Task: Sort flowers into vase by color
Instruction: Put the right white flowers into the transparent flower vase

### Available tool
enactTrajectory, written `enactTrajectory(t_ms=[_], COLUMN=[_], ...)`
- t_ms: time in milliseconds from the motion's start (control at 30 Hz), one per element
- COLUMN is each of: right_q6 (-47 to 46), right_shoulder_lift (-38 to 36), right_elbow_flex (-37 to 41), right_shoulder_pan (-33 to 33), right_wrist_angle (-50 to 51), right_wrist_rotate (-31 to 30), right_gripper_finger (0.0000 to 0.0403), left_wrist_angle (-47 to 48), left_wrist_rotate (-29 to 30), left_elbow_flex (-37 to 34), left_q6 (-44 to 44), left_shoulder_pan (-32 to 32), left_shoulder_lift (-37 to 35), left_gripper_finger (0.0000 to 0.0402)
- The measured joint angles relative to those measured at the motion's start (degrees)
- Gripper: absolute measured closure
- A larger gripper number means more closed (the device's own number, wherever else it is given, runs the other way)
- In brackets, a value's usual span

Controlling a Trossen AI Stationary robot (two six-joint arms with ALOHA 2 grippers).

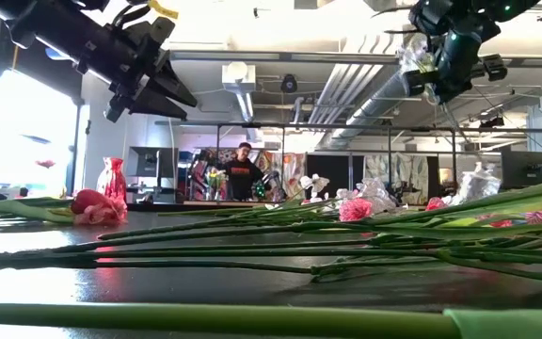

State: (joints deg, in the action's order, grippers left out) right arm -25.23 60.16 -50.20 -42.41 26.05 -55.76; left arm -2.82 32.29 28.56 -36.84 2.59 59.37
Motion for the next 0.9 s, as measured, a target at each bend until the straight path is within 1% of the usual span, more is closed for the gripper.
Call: enactTrajectory(t_ms=[100, 300, 400, 500, 567, 667, 767, 900], right_q6=[-1.76, -2.01, -4.72, -6.95, -8.77, -12.33, -16.03, -18.98], right_shoulder_lift=[-0.13, -0.11, -0.11, -0.11, -0.11, -0.11, -0.11, -0.42], right_elbow_flex=[0.24, 0.27, 0.45, 1.58, 3.03, 4.93, 6.13, 6.15], right_shoulder_pan=[0.68, 1.32, 1.69, 1.70, 1.68, 1.70, 1.70, 1.70], right_wrist_angle=[-0.29, -0.83, 0.54, 1.20, 1.69, 3.58, 6.70, 10.61], right_wrist_rotate=[-1.33, -1.61, -1.63, -0.82, 1.26, 3.79, 4.55, 5.95], right_gripper_finger=[0.0403, 0.0403, 0.0403, 0.0403, 0.0400, 0.0386, 0.0366, 0.0333], left_wrist_angle=[-0.01, -0.01, 0.03, 0.32, 0.49, 0.49, 0.47, 0.45], left_wrist_rotate=[-0.02, -1.65, -2.01, -1.97, -1.90, -1.86, -2.10, -4.82], left_elbow_flex=[0.00, 0.00, 0.00, 0.00, 0.00, 0.00, 0.00, 0.00], left_q6=[0.00, 0.04, 0.04, 0.03, 0.02, 0.02, -0.47, -1.07], left_shoulder_pan=[0.00, 0.00, 0.00, 0.00, 0.00, 0.00, 0.01, 0.00], left_shoulder_lift=[0.00, 0.00, 0.00, 0.00, 0.00, 0.00, 0.00, -0.30], left_gripper_finger=[0.0259, 0.0259, 0.0259, 0.0259, 0.0259, 0.0259, 0.0259, 0.0259])
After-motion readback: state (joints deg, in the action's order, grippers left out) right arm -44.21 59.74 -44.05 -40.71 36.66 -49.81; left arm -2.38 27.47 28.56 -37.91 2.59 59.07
